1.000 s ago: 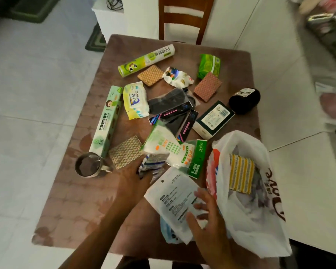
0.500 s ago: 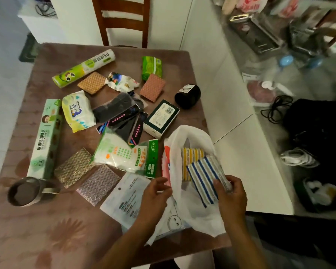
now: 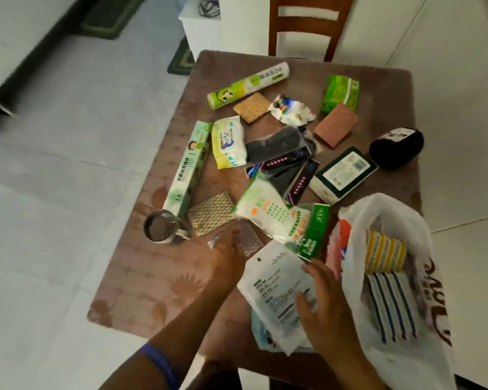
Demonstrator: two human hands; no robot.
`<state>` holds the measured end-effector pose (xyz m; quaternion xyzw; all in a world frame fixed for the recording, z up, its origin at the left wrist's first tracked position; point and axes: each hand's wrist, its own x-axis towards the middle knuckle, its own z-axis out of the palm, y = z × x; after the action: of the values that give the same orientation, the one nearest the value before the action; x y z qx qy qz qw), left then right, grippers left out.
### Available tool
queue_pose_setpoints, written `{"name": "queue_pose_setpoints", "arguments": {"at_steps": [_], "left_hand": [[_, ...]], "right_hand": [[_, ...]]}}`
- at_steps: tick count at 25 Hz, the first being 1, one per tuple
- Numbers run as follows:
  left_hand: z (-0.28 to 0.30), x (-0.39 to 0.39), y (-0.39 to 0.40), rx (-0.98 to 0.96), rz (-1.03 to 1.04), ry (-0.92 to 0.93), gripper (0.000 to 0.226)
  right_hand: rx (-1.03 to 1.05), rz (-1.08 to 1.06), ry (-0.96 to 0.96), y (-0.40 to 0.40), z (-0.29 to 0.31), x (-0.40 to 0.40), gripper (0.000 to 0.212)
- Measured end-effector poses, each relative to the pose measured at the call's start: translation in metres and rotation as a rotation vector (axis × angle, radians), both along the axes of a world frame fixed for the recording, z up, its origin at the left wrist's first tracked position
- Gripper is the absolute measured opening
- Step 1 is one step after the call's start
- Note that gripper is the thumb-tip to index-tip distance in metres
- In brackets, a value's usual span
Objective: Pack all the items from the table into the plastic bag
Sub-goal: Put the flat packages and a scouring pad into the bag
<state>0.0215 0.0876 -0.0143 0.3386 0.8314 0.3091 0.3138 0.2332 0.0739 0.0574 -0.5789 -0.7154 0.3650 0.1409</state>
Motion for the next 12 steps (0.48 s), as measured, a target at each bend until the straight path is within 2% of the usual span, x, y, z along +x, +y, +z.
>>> {"name": "queue_pose_setpoints", "arguments": {"at_steps": [3,4,6,10,12], "left_hand": [[-0.034,-0.035,0.005,-0.244,-0.227,0.244,0.059],[-0.036,-0.041,0.006,-0.275,-0.270,0.277,0.064],[-0.034,-0.046,0.008,-0.262,-0.257,0.220,0.066],[0.020,-0.023,0.005,0.063,-0.006,-0.302,0.025],[0.060,0.003,0.003,0.125,-0.029,-0.631,0.018]], "right_hand": [[-0.041,0.057,-0.022,-0.011,-0.007,-0.012,0.043],[-0.050,0.055,-0.018,-0.013,-0.009,-0.011,0.041],[-0.084,0.023,0.007,-0.015,-0.012,-0.008,0.039],[-0.249,-0.235,0.225,-0.008,0.003,-0.006,0.065],[-0.342,-0.362,0.445,0.006,0.012,-0.004,0.083]]}}
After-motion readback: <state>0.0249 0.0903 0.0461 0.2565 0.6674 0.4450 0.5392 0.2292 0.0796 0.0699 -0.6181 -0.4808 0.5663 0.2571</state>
